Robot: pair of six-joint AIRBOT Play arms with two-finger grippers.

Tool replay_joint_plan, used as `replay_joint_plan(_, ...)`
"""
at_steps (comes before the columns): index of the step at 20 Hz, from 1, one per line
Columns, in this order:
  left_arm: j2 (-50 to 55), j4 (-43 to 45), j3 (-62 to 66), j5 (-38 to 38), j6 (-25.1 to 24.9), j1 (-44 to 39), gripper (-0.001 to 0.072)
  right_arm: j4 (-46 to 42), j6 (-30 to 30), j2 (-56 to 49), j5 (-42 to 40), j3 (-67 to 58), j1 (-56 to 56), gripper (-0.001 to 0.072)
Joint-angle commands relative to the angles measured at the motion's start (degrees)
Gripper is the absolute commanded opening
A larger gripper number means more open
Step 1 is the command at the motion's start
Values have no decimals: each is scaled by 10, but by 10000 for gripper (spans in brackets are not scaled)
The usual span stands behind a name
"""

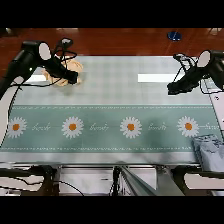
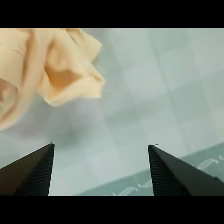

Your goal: Fold the shirts.

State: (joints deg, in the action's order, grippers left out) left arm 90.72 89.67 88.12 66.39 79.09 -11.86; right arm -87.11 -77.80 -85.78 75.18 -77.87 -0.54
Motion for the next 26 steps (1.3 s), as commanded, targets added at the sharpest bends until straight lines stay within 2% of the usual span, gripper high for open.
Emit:
replay_joint_plan(1, 0, 69, 33, -87, 12, 10, 720, 0, 0, 0, -6, 0, 0, 429)
replay_joint_plan(4, 2, 81, 49, -167, 65, 52, 720, -2, 0, 0, -8, 0, 0, 429)
replay_joint_plan(6, 18, 80, 49, -175, 87, 79, 720, -2, 0, 0, -8, 0, 0, 429)
replay_joint_plan(9, 58, 76, 49, -175, 87, 102, 720, -2, 0, 0, -8, 0, 0, 429)
replay_joint_plan(18, 185, -19, 49, -175, 87, 116, 720, 3, 0, 0, -7, 0, 1, 429)
replay_joint_plan(19, 191, -19, 49, -171, 87, 116, 606, 3, 0, 0, -7, 0, 0, 428)
replay_joint_plan(20, 195, -19, 49, -162, 87, 116, 370, 3, 0, 0, -7, 0, 0, 428)
replay_joint_plan(21, 198, -19, 49, -153, 87, 116, 82, 3, 0, 0, -8, 0, 1, 428)
replay_joint_plan(22, 198, -19, 50, -149, 87, 116, 30, 5, 0, 0, -8, 0, 0, 428)
replay_joint_plan(26, 193, -17, 96, -106, 86, 116, 29, 7, 0, 0, -8, 0, 0, 427)
